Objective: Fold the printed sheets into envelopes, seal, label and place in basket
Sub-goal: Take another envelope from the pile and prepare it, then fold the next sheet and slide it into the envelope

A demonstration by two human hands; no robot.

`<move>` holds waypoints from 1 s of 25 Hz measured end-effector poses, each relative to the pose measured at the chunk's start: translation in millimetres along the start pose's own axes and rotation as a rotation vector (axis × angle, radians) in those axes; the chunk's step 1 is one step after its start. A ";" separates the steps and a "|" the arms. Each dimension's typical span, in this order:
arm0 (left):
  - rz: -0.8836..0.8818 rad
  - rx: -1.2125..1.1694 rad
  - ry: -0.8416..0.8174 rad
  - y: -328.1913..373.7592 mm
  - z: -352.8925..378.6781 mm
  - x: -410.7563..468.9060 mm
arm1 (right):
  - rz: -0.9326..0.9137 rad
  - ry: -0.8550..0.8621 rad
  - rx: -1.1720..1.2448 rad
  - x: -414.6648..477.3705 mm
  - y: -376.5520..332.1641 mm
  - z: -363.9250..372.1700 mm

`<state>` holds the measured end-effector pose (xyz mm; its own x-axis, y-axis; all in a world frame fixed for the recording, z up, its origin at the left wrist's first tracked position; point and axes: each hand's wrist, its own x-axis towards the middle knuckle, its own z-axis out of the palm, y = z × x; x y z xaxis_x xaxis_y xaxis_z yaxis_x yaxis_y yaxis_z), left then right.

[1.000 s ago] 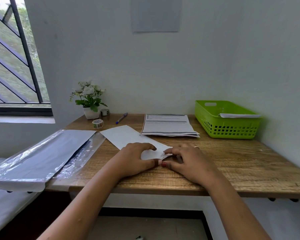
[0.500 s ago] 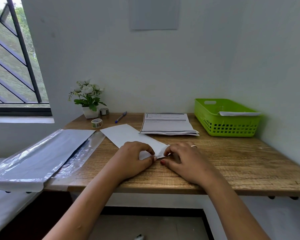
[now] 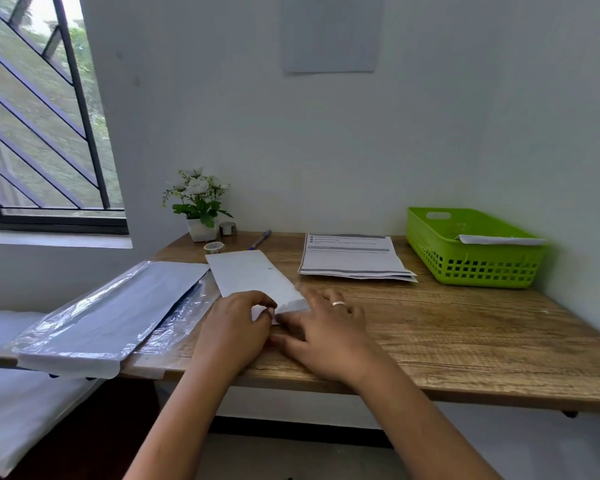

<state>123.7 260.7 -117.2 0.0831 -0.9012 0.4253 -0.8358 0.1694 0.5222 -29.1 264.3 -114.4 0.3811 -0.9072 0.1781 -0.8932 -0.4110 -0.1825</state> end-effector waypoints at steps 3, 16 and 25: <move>-0.073 0.081 0.021 -11.1 -12.8 -0.8 | -0.021 -0.167 0.046 11.5 -29.2 6.9; -0.036 0.035 0.003 22.5 -29.9 41.0 | 0.254 0.161 0.248 71.3 22.2 -44.6; -0.158 0.070 -0.477 51.2 43.3 137.3 | 0.363 -0.098 0.020 94.5 173.1 -37.4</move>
<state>68.8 128.3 -64.1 -0.0321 -0.9983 -0.0486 -0.8686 0.0038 0.4955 -156.6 110.8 -93.1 0.0629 -0.9980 0.0047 -0.9698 -0.0622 -0.2359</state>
